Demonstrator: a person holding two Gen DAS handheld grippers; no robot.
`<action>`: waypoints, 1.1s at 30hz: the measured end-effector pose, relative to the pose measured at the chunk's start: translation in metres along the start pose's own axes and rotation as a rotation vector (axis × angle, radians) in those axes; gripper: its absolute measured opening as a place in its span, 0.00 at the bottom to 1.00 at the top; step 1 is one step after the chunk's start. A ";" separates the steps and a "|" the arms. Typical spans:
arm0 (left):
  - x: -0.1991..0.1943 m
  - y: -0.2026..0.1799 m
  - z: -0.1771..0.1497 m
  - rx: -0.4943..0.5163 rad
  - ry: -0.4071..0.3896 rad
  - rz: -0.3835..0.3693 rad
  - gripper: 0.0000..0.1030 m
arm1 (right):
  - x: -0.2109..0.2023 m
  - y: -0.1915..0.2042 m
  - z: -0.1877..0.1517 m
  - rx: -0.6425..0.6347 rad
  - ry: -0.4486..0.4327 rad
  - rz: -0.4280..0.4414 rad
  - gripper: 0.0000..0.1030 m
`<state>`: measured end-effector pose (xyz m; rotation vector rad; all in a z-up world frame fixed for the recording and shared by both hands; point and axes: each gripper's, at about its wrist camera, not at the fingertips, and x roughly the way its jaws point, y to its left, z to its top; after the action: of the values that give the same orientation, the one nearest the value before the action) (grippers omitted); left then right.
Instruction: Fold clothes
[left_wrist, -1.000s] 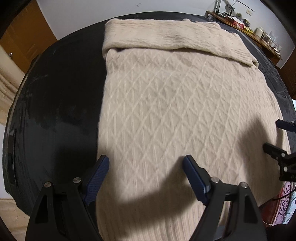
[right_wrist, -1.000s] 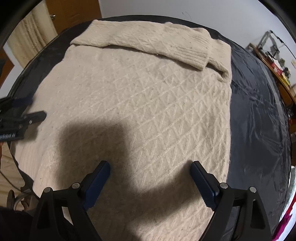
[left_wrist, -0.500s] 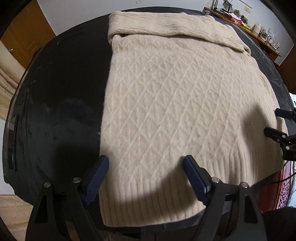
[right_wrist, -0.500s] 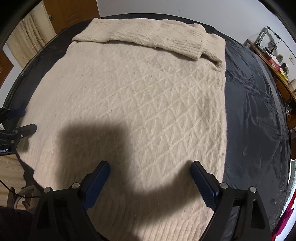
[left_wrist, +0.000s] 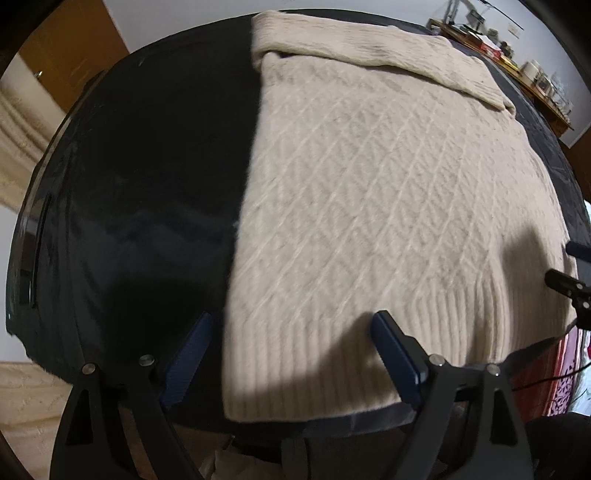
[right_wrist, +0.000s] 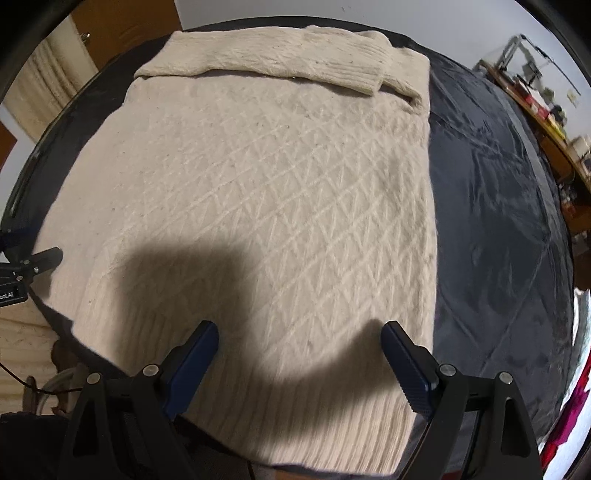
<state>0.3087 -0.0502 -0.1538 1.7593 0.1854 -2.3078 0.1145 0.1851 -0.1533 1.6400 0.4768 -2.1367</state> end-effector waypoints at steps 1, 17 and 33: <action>0.000 0.003 -0.002 -0.010 -0.001 0.003 0.87 | 0.000 -0.001 0.000 0.004 0.004 -0.001 0.89; 0.012 0.013 -0.007 -0.078 -0.006 -0.077 0.88 | 0.025 0.011 0.038 0.032 0.019 -0.018 0.89; 0.014 -0.004 -0.018 -0.050 0.005 -0.124 0.87 | 0.041 0.015 0.089 0.109 -0.008 0.089 0.89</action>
<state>0.3208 -0.0432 -0.1723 1.7769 0.3595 -2.3614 0.0389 0.1237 -0.1711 1.6770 0.2828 -2.1366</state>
